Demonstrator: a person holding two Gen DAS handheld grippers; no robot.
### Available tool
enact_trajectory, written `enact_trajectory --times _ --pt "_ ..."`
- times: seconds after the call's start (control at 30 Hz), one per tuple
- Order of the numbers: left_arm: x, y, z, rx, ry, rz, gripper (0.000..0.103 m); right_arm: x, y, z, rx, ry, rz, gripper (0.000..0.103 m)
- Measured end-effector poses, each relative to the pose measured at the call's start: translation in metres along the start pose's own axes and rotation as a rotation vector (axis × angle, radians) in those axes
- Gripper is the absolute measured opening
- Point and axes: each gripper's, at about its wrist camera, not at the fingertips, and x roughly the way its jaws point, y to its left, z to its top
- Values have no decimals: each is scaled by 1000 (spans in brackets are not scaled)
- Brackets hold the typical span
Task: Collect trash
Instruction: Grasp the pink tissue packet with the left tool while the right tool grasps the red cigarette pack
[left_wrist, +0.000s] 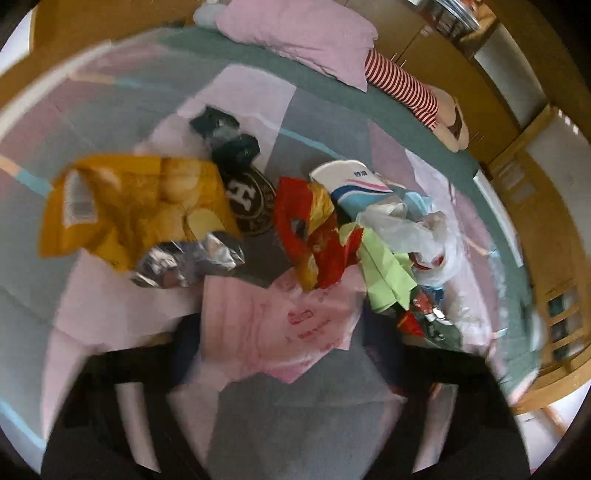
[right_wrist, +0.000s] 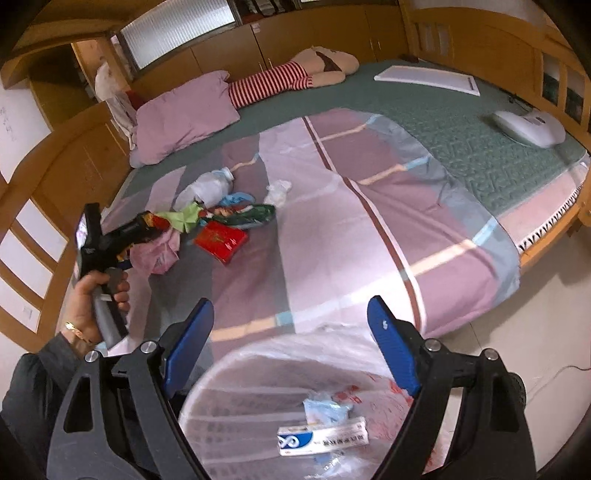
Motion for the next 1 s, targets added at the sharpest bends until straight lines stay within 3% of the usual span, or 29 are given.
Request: enact_trajectory --times 0.07,0.17,0.33,0.47,0.57,0.63,0.8,0.87,0.97,1.0 --pt "7 6 -5 -26 67 -43 31 9 9 3 -14 8 -4 83" --pt "-5 3 -16 10 48 -22 19 29 24 10 -26 25 26 83" --pt "-49 1 -46 70 -33 -1 15 89 63 37 -149 51 19 83" --pt "-77 22 -71 -9 -81 36 15 159 105 58 -291 136 0 83" --pt "-89 35 -83 -94 -101 -83 15 205 137 60 -449 183 -50 83" --pt "-97 35 -83 -81 -144 -65 15 237 149 63 -497 238 -70 83" --pt "-80 43 -79 -158 -60 -66 38 276 147 64 -472 328 -70 82" --pt "-77 48 -79 -185 -52 -63 50 276 149 59 -497 327 -53 69" --pt "-78 57 -79 -241 -58 -44 70 265 149 49 -524 326 -19 66" --pt "-77 59 -79 -260 -62 -33 72 261 148 46 -526 329 -14 65"
